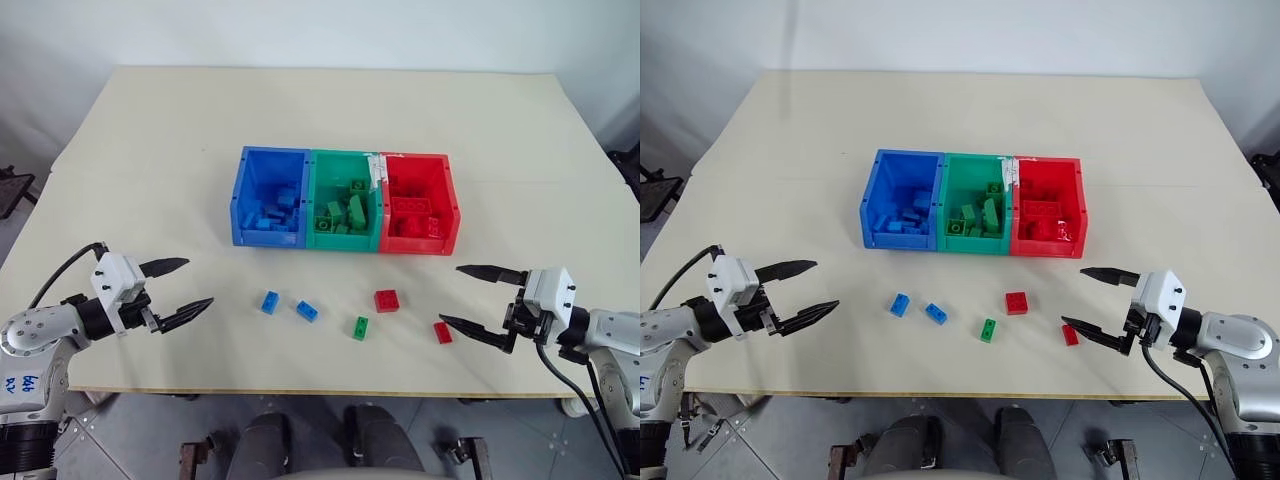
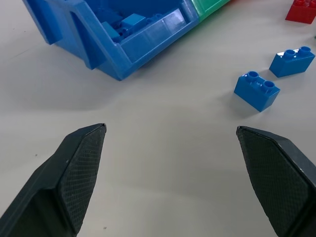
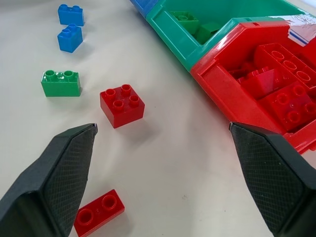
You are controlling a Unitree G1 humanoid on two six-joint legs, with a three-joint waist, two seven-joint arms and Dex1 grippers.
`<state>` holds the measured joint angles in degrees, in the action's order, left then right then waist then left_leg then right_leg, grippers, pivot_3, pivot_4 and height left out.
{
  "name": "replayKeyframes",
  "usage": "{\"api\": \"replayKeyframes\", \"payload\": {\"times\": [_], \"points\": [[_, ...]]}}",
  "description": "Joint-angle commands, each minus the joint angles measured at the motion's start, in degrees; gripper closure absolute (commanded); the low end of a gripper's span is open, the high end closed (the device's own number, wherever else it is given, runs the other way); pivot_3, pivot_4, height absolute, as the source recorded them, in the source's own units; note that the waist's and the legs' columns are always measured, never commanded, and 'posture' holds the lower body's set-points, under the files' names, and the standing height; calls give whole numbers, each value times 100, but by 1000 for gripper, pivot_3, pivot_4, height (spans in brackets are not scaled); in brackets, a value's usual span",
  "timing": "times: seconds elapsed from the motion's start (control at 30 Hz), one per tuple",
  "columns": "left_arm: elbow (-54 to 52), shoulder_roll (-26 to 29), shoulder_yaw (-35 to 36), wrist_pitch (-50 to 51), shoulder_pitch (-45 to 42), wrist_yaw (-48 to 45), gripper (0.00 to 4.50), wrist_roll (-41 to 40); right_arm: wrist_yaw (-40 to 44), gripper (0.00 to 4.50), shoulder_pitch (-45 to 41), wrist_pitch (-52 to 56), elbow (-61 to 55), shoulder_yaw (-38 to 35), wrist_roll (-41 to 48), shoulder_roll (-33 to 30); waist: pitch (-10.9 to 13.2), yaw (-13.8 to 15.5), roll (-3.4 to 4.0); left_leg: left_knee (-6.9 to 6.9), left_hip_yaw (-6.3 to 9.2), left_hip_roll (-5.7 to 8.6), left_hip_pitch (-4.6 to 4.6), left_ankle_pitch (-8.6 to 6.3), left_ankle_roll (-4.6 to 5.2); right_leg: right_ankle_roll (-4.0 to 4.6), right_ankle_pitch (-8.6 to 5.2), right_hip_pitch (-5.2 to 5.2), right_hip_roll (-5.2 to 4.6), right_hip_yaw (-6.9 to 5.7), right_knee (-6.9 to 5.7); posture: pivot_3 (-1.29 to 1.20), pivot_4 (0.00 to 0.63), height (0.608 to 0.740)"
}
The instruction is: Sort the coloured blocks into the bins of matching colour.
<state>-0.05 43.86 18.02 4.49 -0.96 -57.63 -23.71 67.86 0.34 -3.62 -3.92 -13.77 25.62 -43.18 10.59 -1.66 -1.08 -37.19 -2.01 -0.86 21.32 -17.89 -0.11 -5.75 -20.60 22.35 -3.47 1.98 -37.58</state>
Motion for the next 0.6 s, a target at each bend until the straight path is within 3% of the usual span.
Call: {"api": "replayKeyframes", "payload": {"times": [0.03,0.27,0.43,0.6], "points": [[-270,78,17,75,-59,46,17,-24,-60,0,-30,-48,-148,10,74,78,0,-3,0,0,0,0,0,0,0,0,0,0,0,0,0,0,150,740],[-919,-4,-891,338,-333,-609,17,-191,-278,0,607,-234,-34,-784,59,-44,0,53,0,-3,4,4,0,1,-1,0,0,-6,-2,-4,-1,0,150,740],[-1273,-225,-1884,229,-751,-1015,17,2,-171,0,1739,-513,379,-1709,-11,-115,0,88,0,-1,2,7,-8,0,0,0,0,-20,0,-4,11,0,150,740],[-1198,-287,-1998,172,-852,-1001,17,17,-165,0,2022,-624,356,-1668,19,-5,0,-63,0,2,-5,4,-28,-3,7,0,0,-43,5,5,21,0,150,740]]}}
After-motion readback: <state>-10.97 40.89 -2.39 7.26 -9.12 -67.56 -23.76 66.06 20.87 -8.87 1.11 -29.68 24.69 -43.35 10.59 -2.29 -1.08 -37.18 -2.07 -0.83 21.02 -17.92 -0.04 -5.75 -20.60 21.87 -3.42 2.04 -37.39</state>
